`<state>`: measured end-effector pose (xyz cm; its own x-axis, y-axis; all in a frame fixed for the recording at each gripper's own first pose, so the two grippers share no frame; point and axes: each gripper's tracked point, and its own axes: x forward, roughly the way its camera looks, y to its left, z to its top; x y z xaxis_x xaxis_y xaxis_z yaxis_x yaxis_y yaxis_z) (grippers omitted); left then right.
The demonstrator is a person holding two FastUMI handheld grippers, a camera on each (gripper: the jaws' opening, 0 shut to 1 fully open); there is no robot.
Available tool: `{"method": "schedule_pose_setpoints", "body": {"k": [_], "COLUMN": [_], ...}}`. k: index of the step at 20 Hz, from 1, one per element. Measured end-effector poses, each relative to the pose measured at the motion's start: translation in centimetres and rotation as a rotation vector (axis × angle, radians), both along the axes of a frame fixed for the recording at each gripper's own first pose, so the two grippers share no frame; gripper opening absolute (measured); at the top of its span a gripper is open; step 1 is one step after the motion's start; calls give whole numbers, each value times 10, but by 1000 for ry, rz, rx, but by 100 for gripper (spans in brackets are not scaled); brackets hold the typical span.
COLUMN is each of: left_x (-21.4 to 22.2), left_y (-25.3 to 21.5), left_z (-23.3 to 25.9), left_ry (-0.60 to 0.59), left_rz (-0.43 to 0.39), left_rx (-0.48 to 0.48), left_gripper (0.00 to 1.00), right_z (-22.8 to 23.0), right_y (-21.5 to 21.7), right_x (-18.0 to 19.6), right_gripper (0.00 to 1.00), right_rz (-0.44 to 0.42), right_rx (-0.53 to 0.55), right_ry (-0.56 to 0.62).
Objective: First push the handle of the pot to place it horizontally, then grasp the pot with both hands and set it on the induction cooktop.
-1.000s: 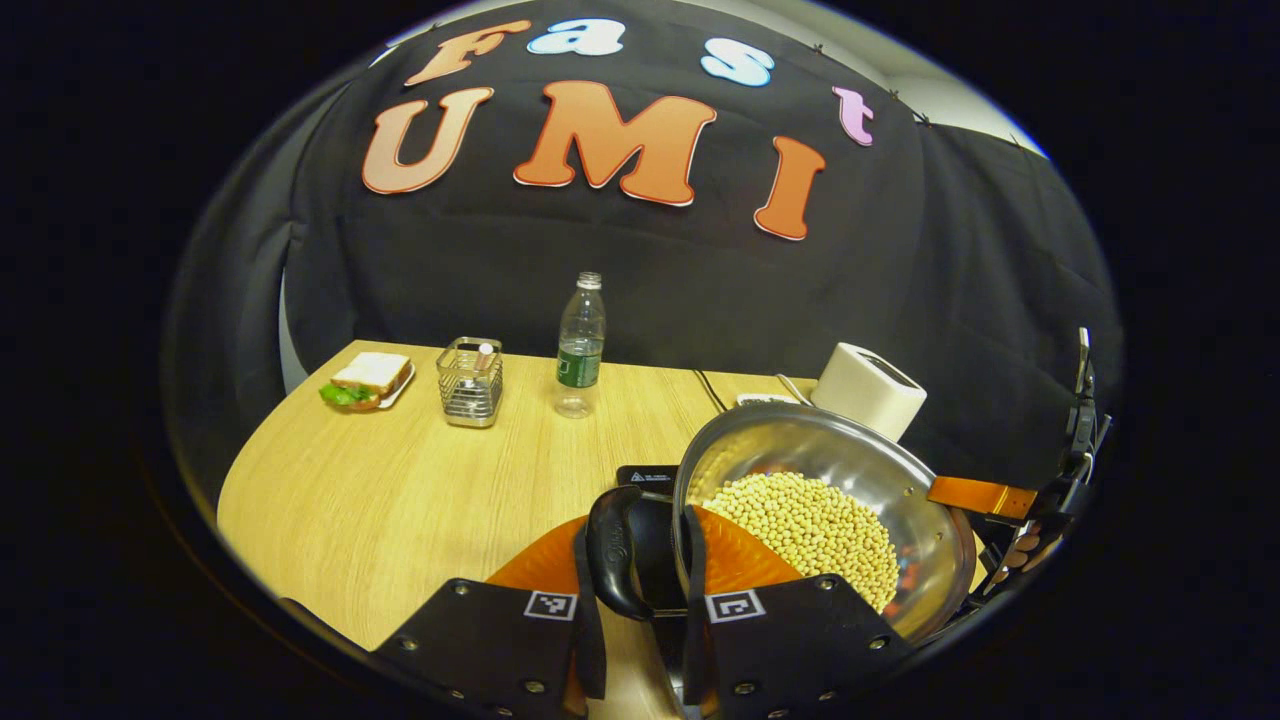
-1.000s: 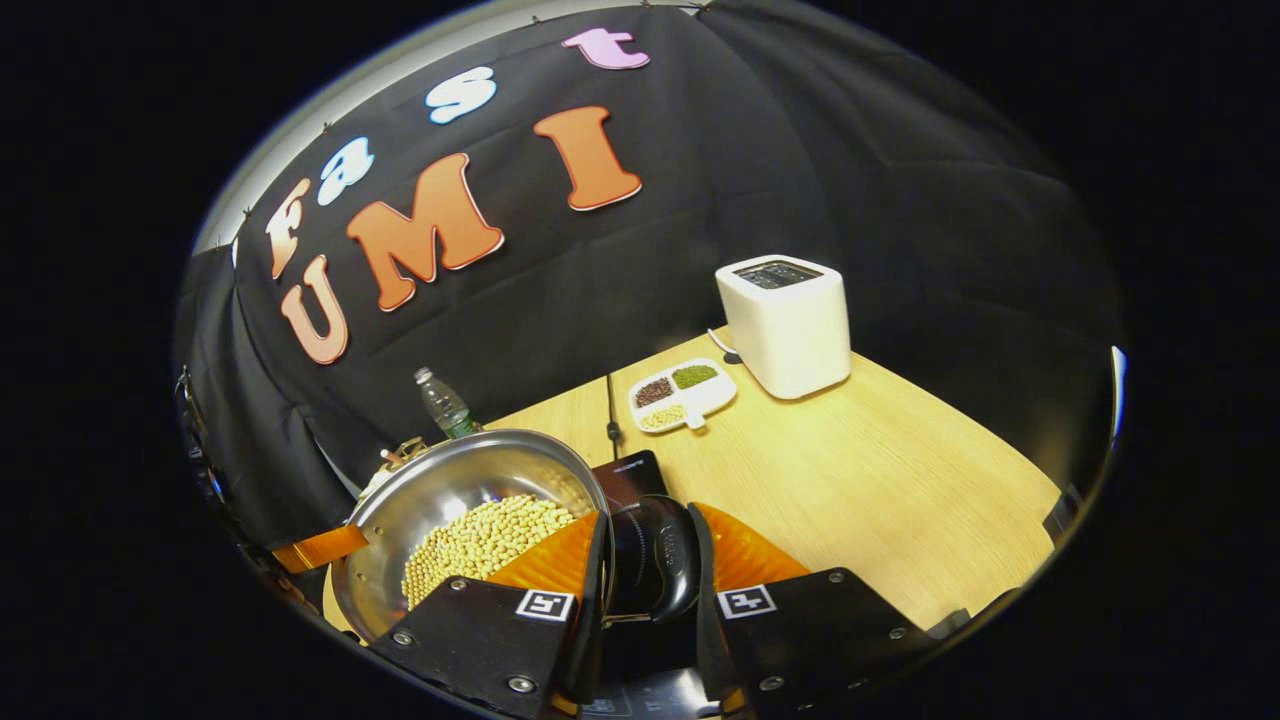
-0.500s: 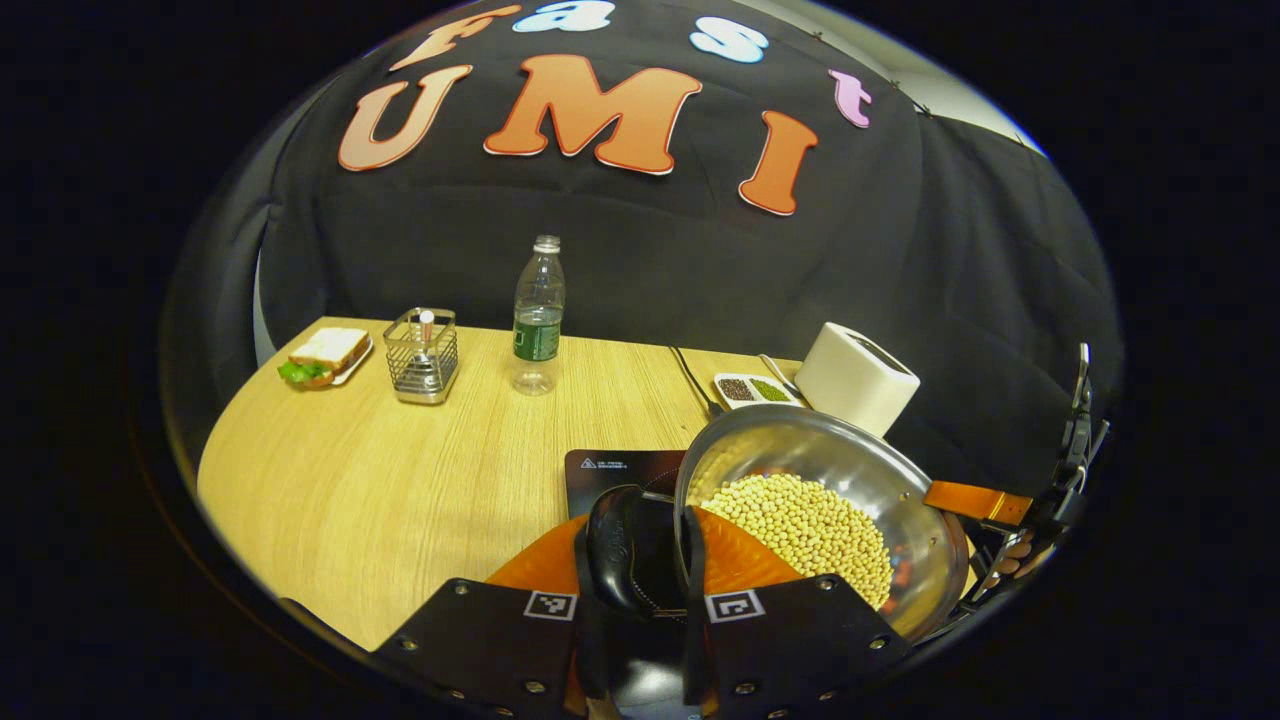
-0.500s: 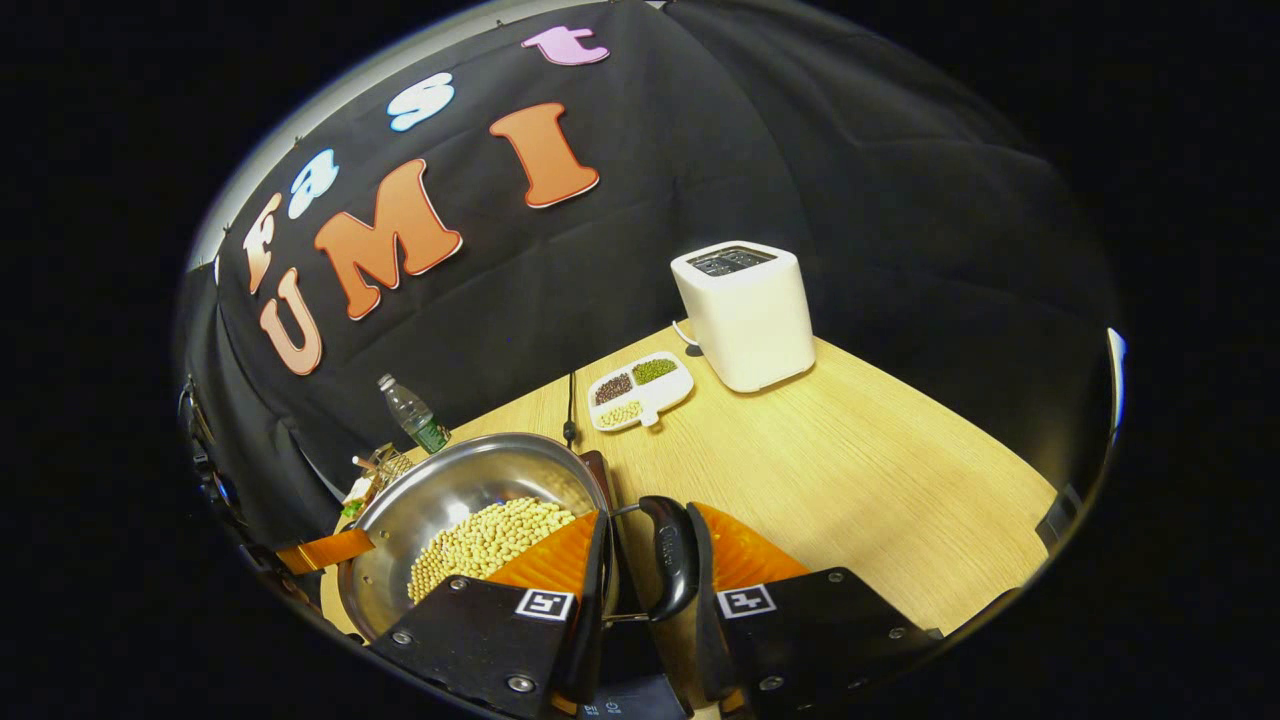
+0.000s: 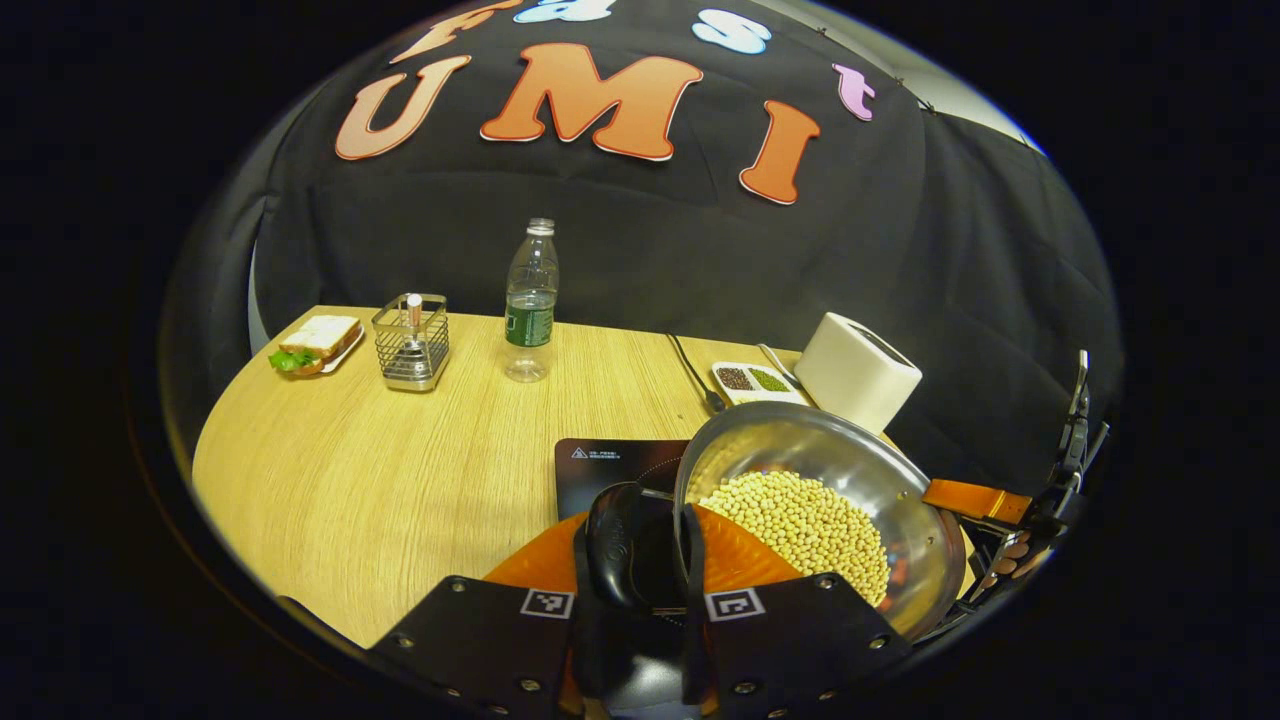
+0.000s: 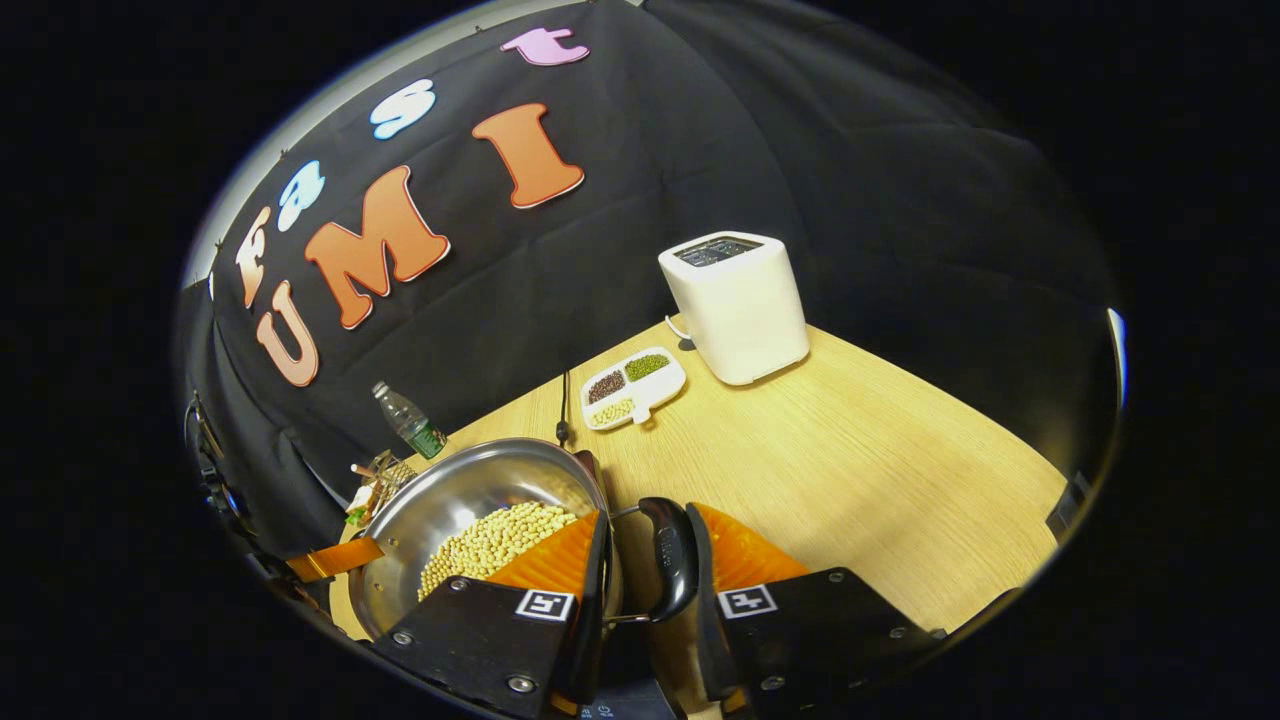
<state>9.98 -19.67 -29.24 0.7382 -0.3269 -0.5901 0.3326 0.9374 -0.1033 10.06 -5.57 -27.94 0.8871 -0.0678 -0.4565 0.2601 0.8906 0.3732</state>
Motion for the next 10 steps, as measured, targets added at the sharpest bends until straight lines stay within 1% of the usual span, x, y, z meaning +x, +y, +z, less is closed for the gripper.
{"method": "schedule_pose_setpoints", "body": {"k": [1,2,3,4,5,7,8,9,10], "left_x": [-1,-4,-6,-4,2,9,7,4,-3], "left_y": [2,4,3,2,7,17,20,19,20], "left_z": [-4,-7,-2,7,23,67,91,117,141], "left_ry": [12,25,15,-21,-83,-224,-287,-341,-382], "left_rz": [1,2,-3,-5,2,34,47,54,62], "left_rx": [21,41,52,68,98,153,154,138,110], "left_gripper": [36,42,45,58,58,78,82,82,82], "right_z": [1,4,5,13,25,56,77,94,113], "right_y": [2,3,1,-2,-10,-19,-16,-12,-8], "right_x": [0,-1,-1,0,1,-3,-8,-13,-17], "right_gripper": [40,44,45,51,53,68,84,91,95], "right_rz": [7,16,10,-4,-37,-72,-70,-67,-64], "right_rx": [-15,-35,-58,-87,-134,-201,-220,-235,-253], "right_ry": [-4,-7,-7,-26,-52,-111,-148,-175,-207]}}
